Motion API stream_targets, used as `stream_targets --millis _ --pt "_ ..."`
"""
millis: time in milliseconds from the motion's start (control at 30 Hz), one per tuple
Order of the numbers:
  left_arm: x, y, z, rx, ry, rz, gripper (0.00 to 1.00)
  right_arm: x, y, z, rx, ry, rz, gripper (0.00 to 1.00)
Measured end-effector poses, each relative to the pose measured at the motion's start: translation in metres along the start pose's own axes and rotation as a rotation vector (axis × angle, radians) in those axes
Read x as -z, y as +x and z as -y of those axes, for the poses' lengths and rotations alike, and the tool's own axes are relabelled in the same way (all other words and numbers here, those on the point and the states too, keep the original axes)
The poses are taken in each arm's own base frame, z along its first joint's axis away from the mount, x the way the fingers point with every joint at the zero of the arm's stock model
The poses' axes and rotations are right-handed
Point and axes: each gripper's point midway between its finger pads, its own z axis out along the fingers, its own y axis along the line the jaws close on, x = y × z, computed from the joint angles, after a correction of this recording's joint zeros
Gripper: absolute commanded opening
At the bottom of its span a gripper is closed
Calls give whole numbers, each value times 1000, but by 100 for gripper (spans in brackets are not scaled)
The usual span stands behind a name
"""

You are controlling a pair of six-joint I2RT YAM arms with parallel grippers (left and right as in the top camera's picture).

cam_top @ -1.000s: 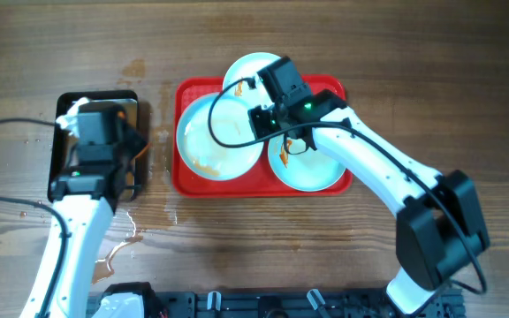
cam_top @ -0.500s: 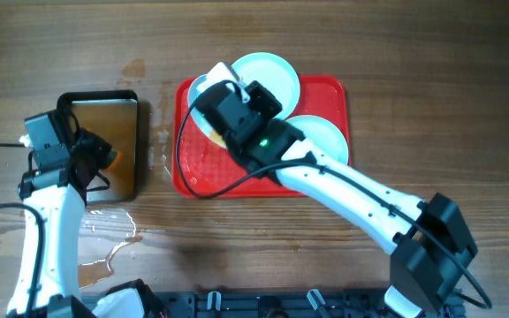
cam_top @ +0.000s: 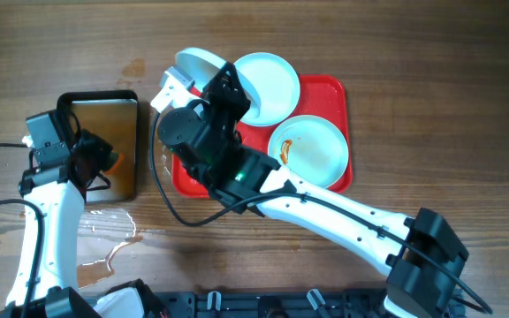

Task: Clean dirty plates on tray and stack at the side
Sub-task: 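Lift the cleaned plate with the right gripper and move it right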

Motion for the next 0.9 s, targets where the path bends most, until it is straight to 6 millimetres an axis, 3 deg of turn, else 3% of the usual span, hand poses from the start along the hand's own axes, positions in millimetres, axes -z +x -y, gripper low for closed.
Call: stream_targets --millis 167,300,367,433,500,600,633,667,800,900 --pt "0 1 0 0 -2 -3 4 -1 40 -52 -99 -234 -92 4" --pt "0 3 -2 0 -8 -10 4 -9 58 -97 -486 -595 -207 4" --pt "0 3 -2 0 -10 -13 4 -26 71 -88 -723 -741 -283 4" --pt "0 4 -3 0 -13 -17 4 -54 99 -58 -949 -811 -364 4" --pt "0 4 -3 0 -14 -18 4 -87 160 -13 -1187 -809 -485 4" --pt "0 5 -3 0 -11 -20 4 -115 250 22 -1381 -712 -654 4" --pt "0 5 -3 0 -10 -21 4 -115 256 24 -1391 -705 -667 4" --pt "0 5 -2 0 -8 -23 4 -122 304 39 -1482 -637 -743 4" --pt "0 7 0 0 7 -34 4 -125 404 69 -1632 -423 -868 4" --pt "0 8 1 0 10 -37 4 -123 465 66 -1673 -267 -978 4"
